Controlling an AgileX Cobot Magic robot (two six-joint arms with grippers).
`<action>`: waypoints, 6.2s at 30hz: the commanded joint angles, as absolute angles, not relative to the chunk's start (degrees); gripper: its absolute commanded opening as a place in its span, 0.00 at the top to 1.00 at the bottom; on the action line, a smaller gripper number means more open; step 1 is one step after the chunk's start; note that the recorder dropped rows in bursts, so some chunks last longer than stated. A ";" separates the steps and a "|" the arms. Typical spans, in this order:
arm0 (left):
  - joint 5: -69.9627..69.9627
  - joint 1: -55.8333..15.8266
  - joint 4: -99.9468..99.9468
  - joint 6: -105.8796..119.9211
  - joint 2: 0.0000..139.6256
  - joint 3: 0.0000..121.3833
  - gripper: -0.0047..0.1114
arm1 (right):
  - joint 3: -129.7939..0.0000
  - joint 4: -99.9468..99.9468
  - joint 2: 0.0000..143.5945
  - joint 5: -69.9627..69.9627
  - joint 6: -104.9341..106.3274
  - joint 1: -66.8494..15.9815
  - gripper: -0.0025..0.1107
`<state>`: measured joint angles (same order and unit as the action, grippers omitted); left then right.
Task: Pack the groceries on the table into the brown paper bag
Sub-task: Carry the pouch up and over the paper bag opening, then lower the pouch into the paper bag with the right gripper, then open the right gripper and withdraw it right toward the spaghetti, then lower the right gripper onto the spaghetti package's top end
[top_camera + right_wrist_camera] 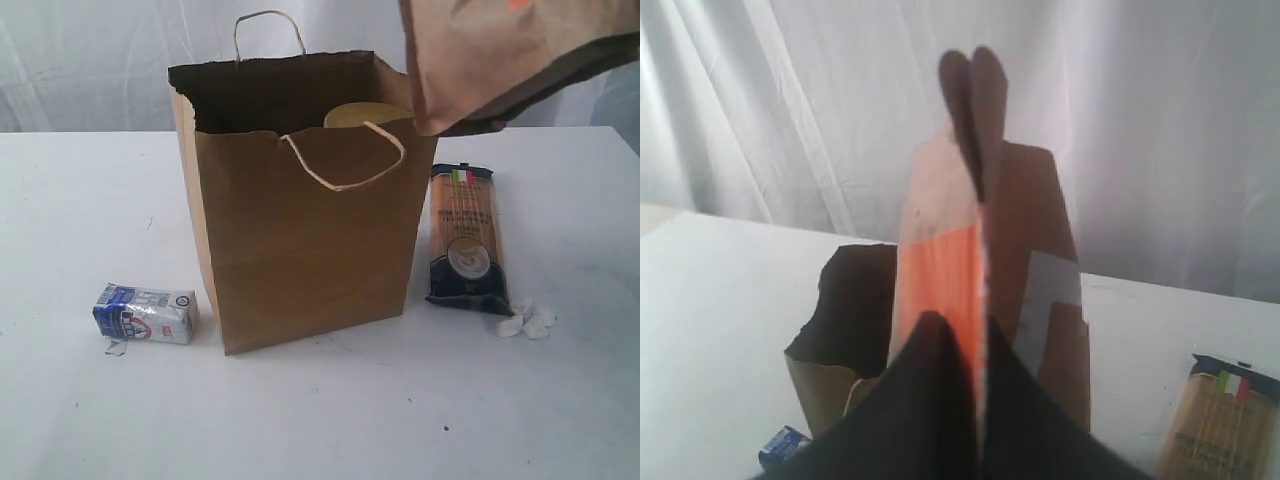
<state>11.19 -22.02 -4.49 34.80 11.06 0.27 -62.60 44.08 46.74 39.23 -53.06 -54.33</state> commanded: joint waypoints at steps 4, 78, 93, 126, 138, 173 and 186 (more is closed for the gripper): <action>11.13 -21.89 -4.66 34.46 10.63 0.00 0.96 | -71.58 31.96 53.70 35.55 -38.23 -45.99 0.98; 11.13 -21.89 -4.66 34.46 10.63 0.00 0.96 | -67.89 4.28 75.90 10.18 -21.19 -38.81 0.98; 11.13 -21.89 -4.66 34.46 10.63 0.00 0.96 | -69.44 4.28 79.39 8.91 -21.19 -38.81 0.98; 11.13 -21.89 -4.66 34.46 10.63 0.00 0.96 | -68.53 11.20 70.02 19.06 -19.49 -38.81 0.55; 11.13 -21.89 -4.66 34.46 10.63 0.00 0.96 | -59.26 21.44 53.36 28.78 -22.24 -38.01 0.59; 11.13 -21.89 -4.66 34.46 10.63 0.00 0.96 | -60.98 30.20 85.37 30.18 -43.51 -11.86 0.34; 11.13 -21.89 -4.66 34.46 10.63 0.00 0.96 | -75.10 28.00 104.97 28.26 -35.06 -11.46 0.34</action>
<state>11.19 -22.02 -4.49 34.80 11.06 0.27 -72.86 29.27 102.42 28.84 -37.15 -11.95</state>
